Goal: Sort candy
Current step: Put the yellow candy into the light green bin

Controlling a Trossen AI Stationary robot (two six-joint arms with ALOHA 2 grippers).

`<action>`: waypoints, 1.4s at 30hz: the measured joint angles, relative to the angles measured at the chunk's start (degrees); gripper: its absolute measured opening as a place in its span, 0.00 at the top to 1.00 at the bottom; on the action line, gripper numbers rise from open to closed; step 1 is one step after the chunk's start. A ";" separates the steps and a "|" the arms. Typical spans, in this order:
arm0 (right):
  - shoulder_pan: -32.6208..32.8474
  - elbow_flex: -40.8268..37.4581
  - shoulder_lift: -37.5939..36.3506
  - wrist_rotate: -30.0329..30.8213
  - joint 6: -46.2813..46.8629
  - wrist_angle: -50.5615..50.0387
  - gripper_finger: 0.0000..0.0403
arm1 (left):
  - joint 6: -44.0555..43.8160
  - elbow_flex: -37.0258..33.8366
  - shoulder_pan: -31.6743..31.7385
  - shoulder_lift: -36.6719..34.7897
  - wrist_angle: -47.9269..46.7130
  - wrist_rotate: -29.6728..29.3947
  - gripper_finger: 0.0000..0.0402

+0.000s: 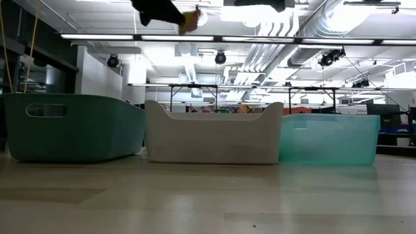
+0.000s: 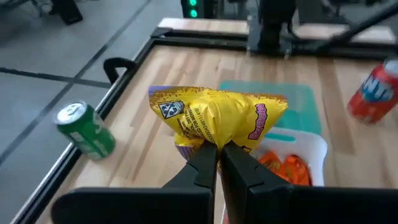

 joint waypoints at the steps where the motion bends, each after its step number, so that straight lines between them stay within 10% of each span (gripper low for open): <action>1: -0.20 0.00 0.55 -0.02 1.95 0.35 0.31 | 0.92 -0.02 -0.54 1.30 1.02 -0.30 1.00; 8: -3.08 -0.04 5.72 -2.62 18.43 1.46 0.31 | 3.96 -0.02 -3.36 8.06 8.49 -0.43 1.00; 22: -3.89 -0.04 8.77 -3.96 22.76 5.76 0.33 | 4.00 0.00 -4.54 9.01 9.93 0.38 1.00; 34: -3.91 -0.04 8.77 -4.66 23.93 4.38 0.94 | 7.81 0.00 -4.47 9.01 10.52 -1.52 1.00; 42: -4.15 -0.04 8.40 -5.23 23.69 3.87 0.97 | 10.01 0.00 -4.58 8.78 9.87 -1.54 0.89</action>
